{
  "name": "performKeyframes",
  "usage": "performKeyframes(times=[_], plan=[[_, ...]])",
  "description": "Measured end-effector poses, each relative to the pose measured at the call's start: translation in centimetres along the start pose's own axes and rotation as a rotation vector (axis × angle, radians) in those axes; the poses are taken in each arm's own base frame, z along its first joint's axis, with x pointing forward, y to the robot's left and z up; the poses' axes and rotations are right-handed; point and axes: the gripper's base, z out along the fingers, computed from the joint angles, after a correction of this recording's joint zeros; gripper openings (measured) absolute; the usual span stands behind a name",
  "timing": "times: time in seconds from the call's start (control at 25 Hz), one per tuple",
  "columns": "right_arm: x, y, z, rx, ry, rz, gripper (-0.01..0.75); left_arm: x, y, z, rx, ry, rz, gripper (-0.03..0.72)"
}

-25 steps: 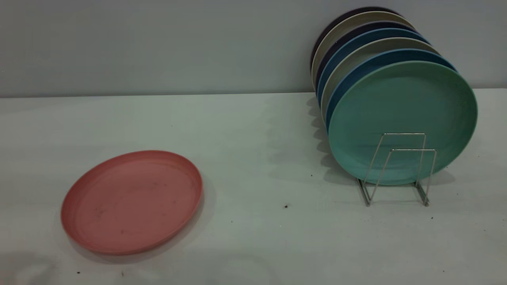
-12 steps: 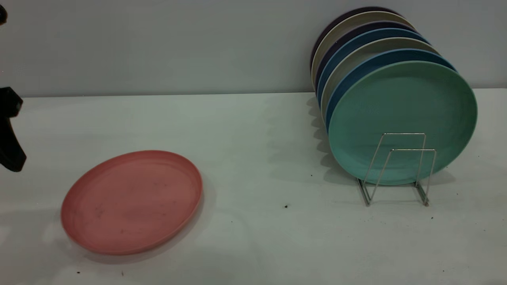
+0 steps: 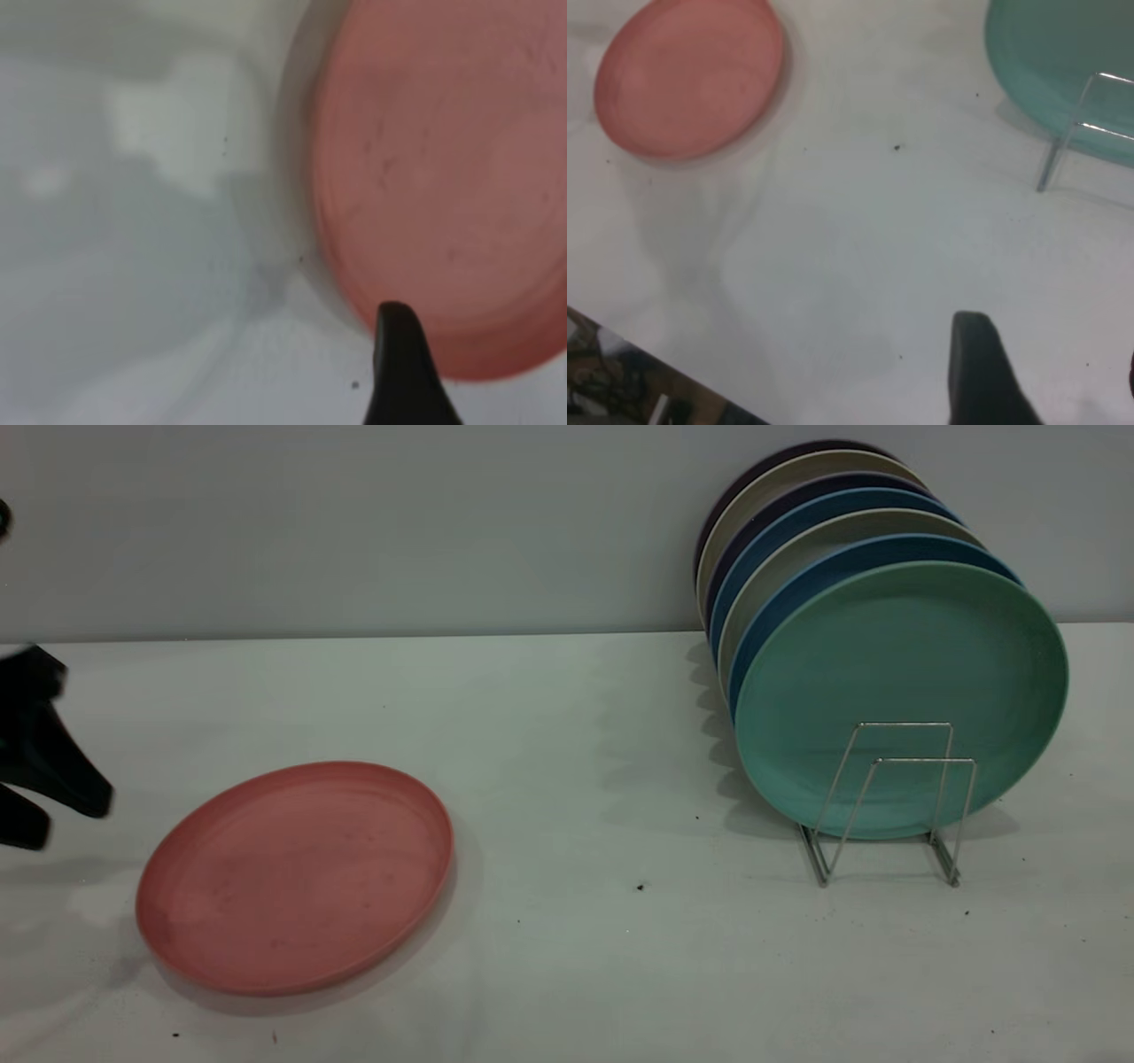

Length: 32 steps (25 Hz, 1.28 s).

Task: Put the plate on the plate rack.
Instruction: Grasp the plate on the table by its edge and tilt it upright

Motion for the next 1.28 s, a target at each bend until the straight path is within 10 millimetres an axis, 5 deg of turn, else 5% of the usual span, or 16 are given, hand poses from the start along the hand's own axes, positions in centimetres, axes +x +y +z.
performKeyframes(times=[0.32, 0.96, 1.12, 1.28], plan=[[0.0, 0.0, 0.0, 0.0, -0.002, 0.002, 0.417, 0.0, 1.8, 3.9, -0.001, 0.003, -0.072, 0.468], [-0.3, -0.3, 0.0, 0.03, -0.028, 0.002, 0.417, 0.4, 3.1, 8.3, 0.054, -0.047, -0.123, 0.454], [-0.3, -0.3, 0.0, 0.029, -0.028, 0.003, 0.417, 0.3, 3.0, 8.3, 0.057, -0.058, -0.101, 0.363], [-0.3, -0.3, 0.0, 0.029, -0.028, 0.003, 0.417, 0.3, 3.0, 8.4, 0.053, -0.058, -0.089, 0.145]])
